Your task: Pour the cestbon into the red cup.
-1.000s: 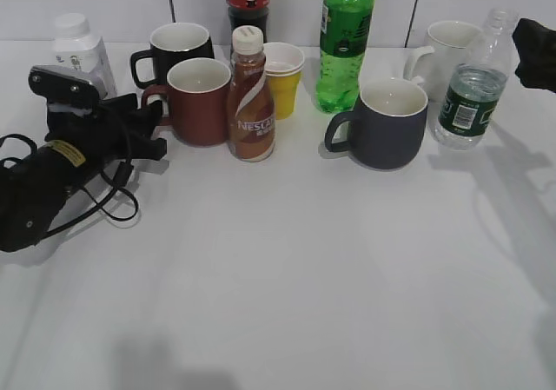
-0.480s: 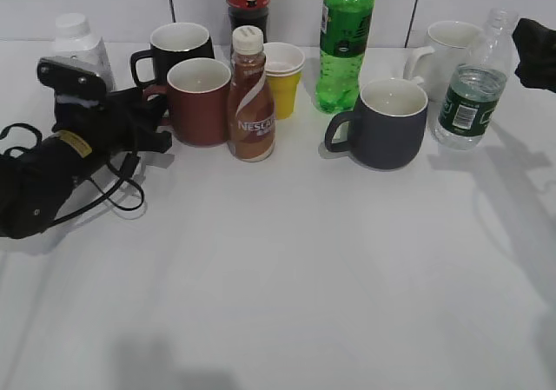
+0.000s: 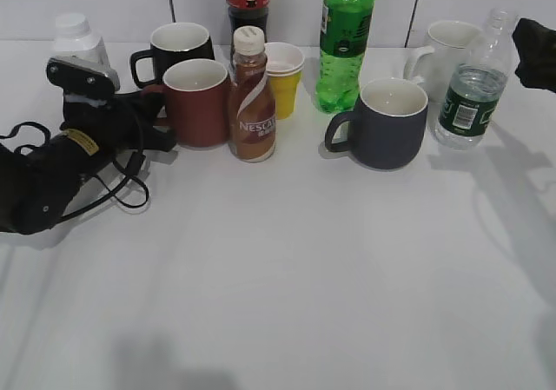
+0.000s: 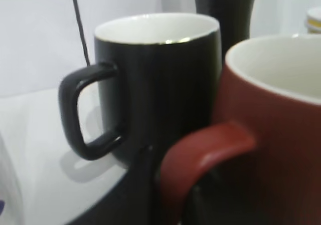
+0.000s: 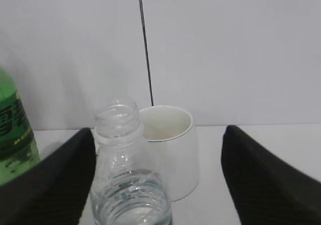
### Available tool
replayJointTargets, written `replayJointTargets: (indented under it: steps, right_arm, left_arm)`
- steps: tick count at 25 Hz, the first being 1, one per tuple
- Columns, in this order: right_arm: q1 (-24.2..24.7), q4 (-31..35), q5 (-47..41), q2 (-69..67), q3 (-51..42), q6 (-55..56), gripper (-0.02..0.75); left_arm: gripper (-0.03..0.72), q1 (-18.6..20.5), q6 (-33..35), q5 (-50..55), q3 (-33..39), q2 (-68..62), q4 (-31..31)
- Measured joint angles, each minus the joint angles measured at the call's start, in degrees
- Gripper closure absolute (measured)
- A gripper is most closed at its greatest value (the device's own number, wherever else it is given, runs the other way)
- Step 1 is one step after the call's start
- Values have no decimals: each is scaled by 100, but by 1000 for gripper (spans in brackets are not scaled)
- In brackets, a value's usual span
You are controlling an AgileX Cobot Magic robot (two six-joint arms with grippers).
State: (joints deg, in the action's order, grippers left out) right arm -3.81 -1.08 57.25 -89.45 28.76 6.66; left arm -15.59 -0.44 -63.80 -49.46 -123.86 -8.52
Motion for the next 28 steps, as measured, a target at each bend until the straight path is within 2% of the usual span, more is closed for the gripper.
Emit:
replayJointTargets:
  steps: [9, 15, 20, 28]
  right_arm:
    - [0, -36, -73, 0, 0, 0, 150]
    - [0, -626, -200, -18, 0, 0, 101]
    - [0, -724, -204, -489, 0, 0, 89]
    - [0, -724, 1008, -2027, 122, -112, 88]
  left_arm:
    - [634, 0, 44, -231, 81, -38, 6]
    - [636, 0, 44, -518, 494, 54, 255]
    - [638, 0, 44, -418, 704, 267, 292]
    - [647, 0, 44, -320, 780, 700, 293]
